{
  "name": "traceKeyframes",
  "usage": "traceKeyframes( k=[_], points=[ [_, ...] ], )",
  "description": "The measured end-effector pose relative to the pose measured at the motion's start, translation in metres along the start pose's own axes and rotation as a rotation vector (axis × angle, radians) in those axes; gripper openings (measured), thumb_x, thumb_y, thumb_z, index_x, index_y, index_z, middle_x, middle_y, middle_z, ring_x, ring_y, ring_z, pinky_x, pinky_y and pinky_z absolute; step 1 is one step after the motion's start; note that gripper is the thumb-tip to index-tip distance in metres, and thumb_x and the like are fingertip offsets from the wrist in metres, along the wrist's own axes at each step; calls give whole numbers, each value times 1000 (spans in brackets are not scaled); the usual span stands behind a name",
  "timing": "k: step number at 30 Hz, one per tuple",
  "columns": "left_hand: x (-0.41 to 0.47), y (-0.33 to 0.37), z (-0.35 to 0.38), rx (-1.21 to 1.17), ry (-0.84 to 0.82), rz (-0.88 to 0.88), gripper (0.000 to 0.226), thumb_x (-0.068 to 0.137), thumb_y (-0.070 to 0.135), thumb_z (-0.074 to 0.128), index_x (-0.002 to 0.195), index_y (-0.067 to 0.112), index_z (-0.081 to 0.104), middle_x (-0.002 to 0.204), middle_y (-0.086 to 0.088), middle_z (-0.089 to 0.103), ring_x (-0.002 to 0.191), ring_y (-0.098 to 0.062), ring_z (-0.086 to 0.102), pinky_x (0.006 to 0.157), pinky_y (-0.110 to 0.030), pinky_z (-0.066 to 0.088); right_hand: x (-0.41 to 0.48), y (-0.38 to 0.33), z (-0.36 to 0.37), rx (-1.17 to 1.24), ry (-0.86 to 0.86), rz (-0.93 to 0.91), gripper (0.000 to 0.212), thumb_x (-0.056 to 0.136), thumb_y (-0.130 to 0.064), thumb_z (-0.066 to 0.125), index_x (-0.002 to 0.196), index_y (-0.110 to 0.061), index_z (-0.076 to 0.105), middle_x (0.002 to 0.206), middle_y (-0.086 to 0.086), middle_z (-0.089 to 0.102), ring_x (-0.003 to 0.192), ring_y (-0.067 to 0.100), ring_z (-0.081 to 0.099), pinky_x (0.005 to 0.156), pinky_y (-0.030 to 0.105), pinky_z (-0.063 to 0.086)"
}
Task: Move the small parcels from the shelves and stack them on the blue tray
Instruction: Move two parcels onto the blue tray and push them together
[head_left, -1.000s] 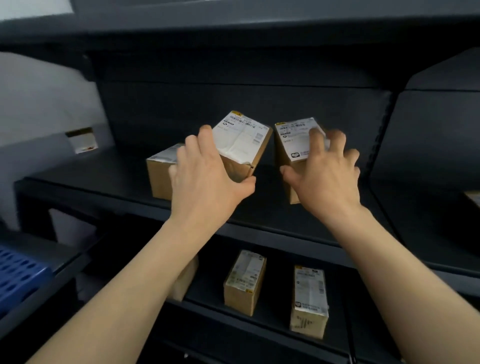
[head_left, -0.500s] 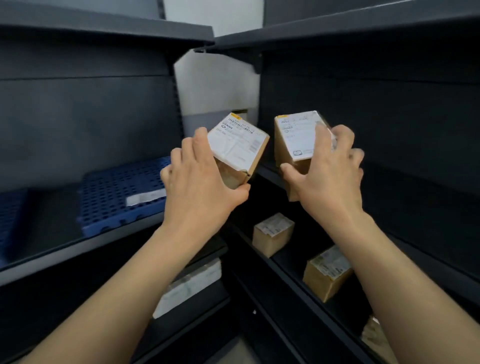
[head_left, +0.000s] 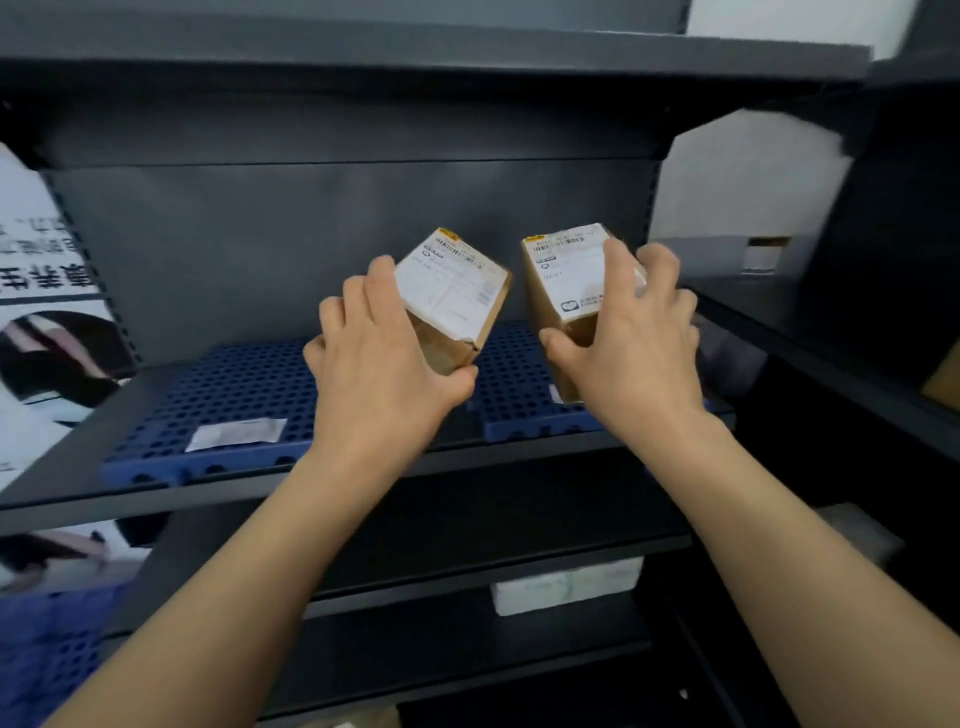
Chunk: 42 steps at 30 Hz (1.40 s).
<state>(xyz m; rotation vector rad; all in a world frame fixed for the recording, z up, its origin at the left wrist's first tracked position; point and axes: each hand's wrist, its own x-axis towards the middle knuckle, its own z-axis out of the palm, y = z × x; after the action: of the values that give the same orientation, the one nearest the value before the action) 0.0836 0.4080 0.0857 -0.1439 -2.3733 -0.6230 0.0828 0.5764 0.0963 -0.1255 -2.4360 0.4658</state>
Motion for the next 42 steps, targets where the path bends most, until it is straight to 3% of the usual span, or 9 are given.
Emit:
traceKeyframes(
  k=[10, 19, 27, 36, 39, 42],
  points=[
    [37, -129, -19, 127, 71, -120, 106, 66, 37, 79, 145, 10, 14, 138, -7, 35, 125, -28, 28, 99, -47, 30, 31, -107, 91, 74, -104, -181, 84, 81, -45, 68, 145, -22, 19, 148, 9, 14, 122, 40, 33, 97, 52, 38],
    [56, -181, -21, 370, 64, -182, 107, 67, 33, 79, 147, 6, 13, 145, -10, 33, 128, -33, 27, 101, -50, 23, 66, -145, 145, 249, -222, -298, 83, 84, -45, 65, 147, -23, 17, 149, 6, 10, 127, 35, 28, 103, 49, 34],
    [67, -215, -23, 530, 44, -218, 99, 70, 36, 76, 146, 7, 19, 144, -10, 35, 125, -33, 30, 97, -49, 25, 82, -170, 181, 322, -236, -361, 81, 83, -47, 64, 147, -20, 21, 147, 9, 17, 124, 37, 31, 99, 51, 40],
    [96, -274, -3, 568, -64, -80, 87, 73, 29, 74, 143, 7, 26, 142, -12, 38, 124, -36, 35, 99, -49, 28, 92, -204, 219, 415, -313, -192, 80, 84, -46, 65, 147, -22, 22, 145, 7, 17, 128, 37, 28, 103, 47, 37],
    [109, -296, 4, 581, -123, -9, 89, 70, 26, 74, 143, 10, 26, 141, -10, 38, 125, -35, 37, 104, -51, 24, 93, -216, 232, 478, -364, -62, 78, 85, -48, 63, 147, -22, 23, 145, 6, 17, 130, 35, 31, 102, 43, 39],
    [118, -315, 13, 629, -136, 79, 91, 62, 26, 79, 139, 9, 33, 132, -10, 46, 118, -35, 44, 98, -53, 33, 94, -225, 245, 515, -388, 69, 80, 85, -52, 61, 147, -19, 23, 147, 6, 17, 132, 34, 33, 104, 44, 40]
  ],
)
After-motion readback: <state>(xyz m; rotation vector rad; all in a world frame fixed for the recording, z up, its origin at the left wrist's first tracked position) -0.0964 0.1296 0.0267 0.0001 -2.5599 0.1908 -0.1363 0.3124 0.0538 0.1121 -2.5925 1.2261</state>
